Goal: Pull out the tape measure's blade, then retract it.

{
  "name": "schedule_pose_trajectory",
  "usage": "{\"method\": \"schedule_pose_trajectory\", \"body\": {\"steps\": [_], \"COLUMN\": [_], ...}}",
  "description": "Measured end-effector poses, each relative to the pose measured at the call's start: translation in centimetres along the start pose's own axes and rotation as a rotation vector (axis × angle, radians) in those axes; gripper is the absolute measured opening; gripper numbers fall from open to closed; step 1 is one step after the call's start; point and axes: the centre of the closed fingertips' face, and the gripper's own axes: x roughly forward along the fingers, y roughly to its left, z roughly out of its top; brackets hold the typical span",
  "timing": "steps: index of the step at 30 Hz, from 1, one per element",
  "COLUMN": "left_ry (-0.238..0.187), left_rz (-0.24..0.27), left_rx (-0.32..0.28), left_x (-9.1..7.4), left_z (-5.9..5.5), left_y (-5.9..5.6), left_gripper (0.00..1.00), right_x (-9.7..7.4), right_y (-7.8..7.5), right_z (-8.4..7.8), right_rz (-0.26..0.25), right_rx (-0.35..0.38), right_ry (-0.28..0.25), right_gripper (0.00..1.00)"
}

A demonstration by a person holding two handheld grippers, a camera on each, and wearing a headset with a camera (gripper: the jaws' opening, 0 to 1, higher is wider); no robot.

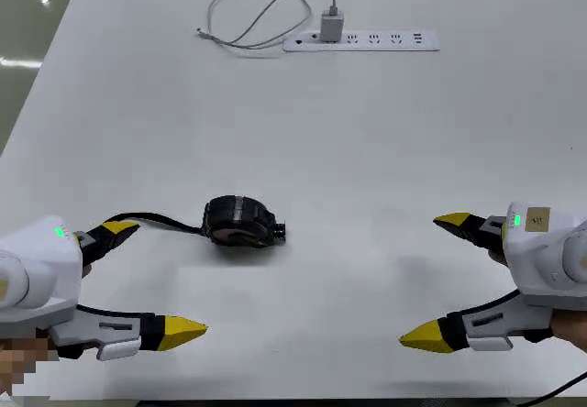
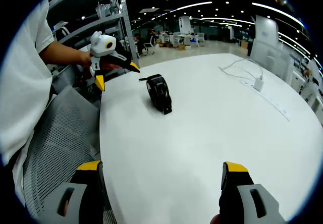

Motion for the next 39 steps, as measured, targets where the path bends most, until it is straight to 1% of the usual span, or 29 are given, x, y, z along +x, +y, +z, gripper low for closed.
{"method": "schedule_pose_trajectory", "body": {"steps": [2,8,11,14,20,26,32,37,39], "left_ry": [0.009,0.022,0.026,0.034,0.054,0.072,0.085,0.109,0.109], "left_rz": [-0.007,-0.023,-0.037,-0.053,-0.071,-0.085,-0.106,-0.124,-0.129], "left_rx": [0.005,0.029,0.039,0.053,0.090,0.132,0.152,0.174,0.179], "left_x": [0.3,1.0,1.3,1.7,2.2,2.8,3.5,4.1,4.2], "left_z": [0.0,0.4,0.7,0.9,1.1,1.4,1.7,1.4,1.5], "left_y": [0.1,0.4,0.4,0.5,1.0,1.3,1.5,1.9,2.0], "left_gripper": [0.96,0.96,0.96,0.96,0.96,0.96,0.96,0.96,0.96], "right_x": [0.2,0.9,1.3,1.6,2.1,2.7,3.4,4.1,4.4], "right_y": [-0.2,-0.7,-0.9,-1.0,-1.4,-1.8,-2.1,-2.4,-2.5], "right_z": [0.1,0.9,1.1,1.0,1.3,1.5,1.8,2.0,2.1], "right_rz": [0.004,0.014,0.026,0.038,0.050,0.061,0.075,0.088,0.093], "right_rx": [-0.009,-0.025,-0.030,-0.045,-0.057,-0.075,-0.085,-0.088,-0.089], "right_ry": [0.003,-0.004,-0.009,0.004,0.003,0.018,0.025,0.026,0.026], "right_gripper": [0.97,0.97,0.96,0.96,0.96,0.95,0.96,0.96,0.96]}}
